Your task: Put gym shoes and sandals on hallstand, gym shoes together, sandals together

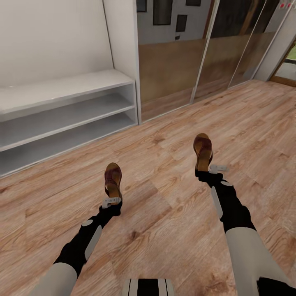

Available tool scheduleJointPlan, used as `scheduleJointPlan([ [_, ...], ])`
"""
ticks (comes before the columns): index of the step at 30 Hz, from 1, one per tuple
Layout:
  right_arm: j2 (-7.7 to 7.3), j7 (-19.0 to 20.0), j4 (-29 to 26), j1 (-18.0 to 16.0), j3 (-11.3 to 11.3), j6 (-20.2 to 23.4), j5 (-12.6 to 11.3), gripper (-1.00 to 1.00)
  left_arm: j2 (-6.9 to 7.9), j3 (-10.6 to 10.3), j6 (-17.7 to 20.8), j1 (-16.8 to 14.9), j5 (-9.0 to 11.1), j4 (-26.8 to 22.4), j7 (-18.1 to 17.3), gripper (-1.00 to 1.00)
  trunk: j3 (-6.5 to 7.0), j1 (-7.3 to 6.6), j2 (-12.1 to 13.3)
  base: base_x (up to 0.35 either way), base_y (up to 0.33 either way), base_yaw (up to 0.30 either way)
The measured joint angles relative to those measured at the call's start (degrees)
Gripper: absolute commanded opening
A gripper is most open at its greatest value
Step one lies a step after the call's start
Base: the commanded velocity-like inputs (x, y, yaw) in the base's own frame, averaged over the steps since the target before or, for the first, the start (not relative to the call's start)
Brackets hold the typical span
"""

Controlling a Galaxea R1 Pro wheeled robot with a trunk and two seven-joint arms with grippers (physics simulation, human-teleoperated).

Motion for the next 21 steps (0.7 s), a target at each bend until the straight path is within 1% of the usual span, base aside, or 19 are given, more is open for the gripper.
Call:
scheduleJointPlan([
  [21,-0.02,0.0,0.5,0.0,0.0,-0.3,0.3,-1.00,0.17,0.1,0.1,0.0,0.1,0.0,0.0,-1.00,6.64,-0.54,0.3,0.000,0.000,0.000],
])
